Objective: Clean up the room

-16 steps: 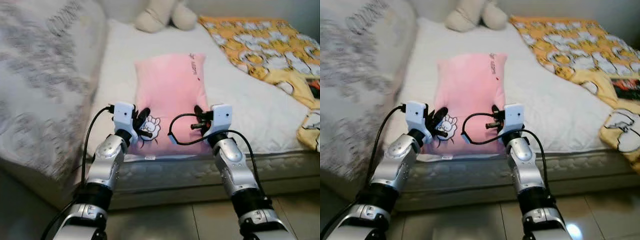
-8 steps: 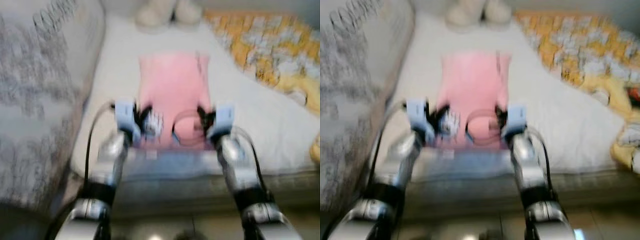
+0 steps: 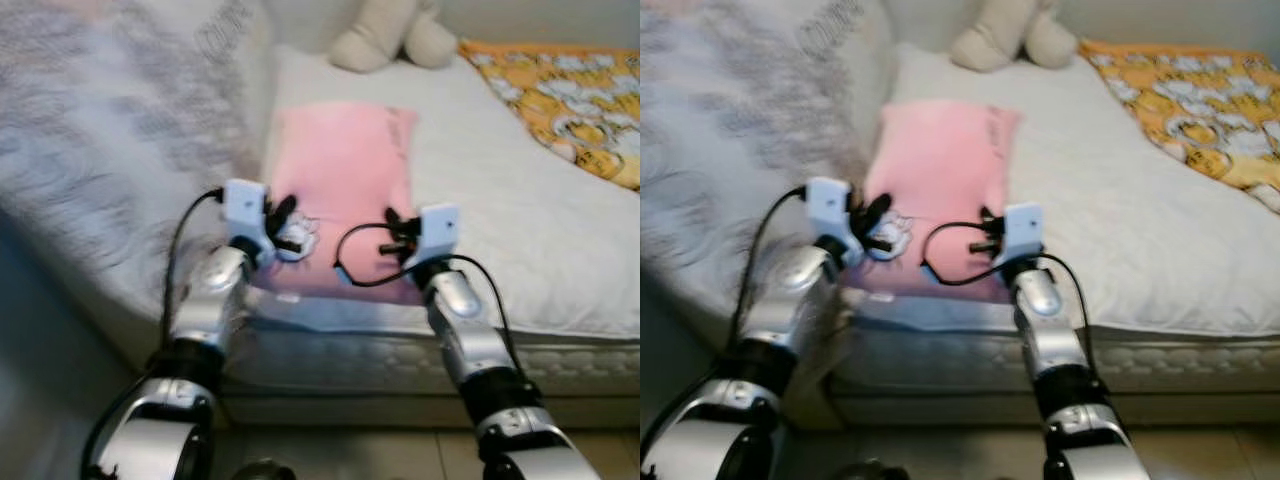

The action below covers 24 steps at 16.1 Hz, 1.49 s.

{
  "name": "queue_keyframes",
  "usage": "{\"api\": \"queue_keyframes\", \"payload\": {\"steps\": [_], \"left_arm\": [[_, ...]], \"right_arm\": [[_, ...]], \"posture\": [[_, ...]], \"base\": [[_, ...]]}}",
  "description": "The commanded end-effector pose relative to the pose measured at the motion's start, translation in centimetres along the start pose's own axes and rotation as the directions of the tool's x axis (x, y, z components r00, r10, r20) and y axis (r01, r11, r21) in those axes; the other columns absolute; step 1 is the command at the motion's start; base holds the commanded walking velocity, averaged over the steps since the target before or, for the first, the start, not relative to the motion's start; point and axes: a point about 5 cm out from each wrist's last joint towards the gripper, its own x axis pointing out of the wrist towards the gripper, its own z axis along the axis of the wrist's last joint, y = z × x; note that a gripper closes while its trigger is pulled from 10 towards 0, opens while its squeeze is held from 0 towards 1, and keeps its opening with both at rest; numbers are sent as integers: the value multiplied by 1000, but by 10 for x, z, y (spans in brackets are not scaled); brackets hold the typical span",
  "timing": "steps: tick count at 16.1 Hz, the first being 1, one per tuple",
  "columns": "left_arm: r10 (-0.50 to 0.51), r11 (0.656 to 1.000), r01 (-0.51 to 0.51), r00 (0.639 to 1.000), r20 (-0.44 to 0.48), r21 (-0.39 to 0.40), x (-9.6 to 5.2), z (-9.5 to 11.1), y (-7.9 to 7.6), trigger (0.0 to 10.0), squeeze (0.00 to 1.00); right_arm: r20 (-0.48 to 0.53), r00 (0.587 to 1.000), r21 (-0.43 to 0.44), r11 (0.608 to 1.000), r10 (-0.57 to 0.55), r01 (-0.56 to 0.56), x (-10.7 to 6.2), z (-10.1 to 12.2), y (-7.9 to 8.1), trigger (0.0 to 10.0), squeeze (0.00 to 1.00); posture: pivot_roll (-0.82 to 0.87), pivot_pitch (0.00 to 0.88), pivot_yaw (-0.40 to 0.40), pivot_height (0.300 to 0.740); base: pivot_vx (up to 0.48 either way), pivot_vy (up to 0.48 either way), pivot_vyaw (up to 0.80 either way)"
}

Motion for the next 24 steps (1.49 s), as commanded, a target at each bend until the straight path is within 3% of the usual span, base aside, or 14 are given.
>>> {"api": "queue_keyframes", "payload": {"steps": [1,6,15,18,20,23,24], "left_arm": [[46,999,-47,999,14,16,0,6,9,0,0],[8,1000,-8,1000,25,29,-1,0,-5,0,0],[21,999,-22,999,35,23,1,2,-7,0,0],[-2,999,0,999,40,42,9,10,-10,0,0],[24,999,-25,999,41,35,21,25,-4,0,0],[46,998,-47,998,37,37,33,37,0,0,0],[95,995,-94,995,-14,12,38,34,4,3255,0]], "right_arm": [[34,999,1,999,-43,43,-1,6,-11,0,0],[24,999,5,999,-47,47,-4,2,-11,0,0],[23,999,12,999,-44,44,-1,3,-11,0,0],[27,998,27,998,-59,59,3,7,-15,0,0],[14,995,81,992,-101,99,13,15,-26,0,0],[-23,994,77,991,-107,109,24,19,-31,0,0],[-81,990,57,991,-118,123,30,18,-33,9725,0]], "posture": [[-35,0,3,740],[-34,0,4,740],[-32,0,5,740],[-33,0,9,740],[-33,9,11,740],[-25,31,5,740],[-22,50,5,740]], "base": [[0,0,0],[288,0,0],[480,0,0],[480,0,0],[0,0,0],[0,0,0],[0,0,0]]}}
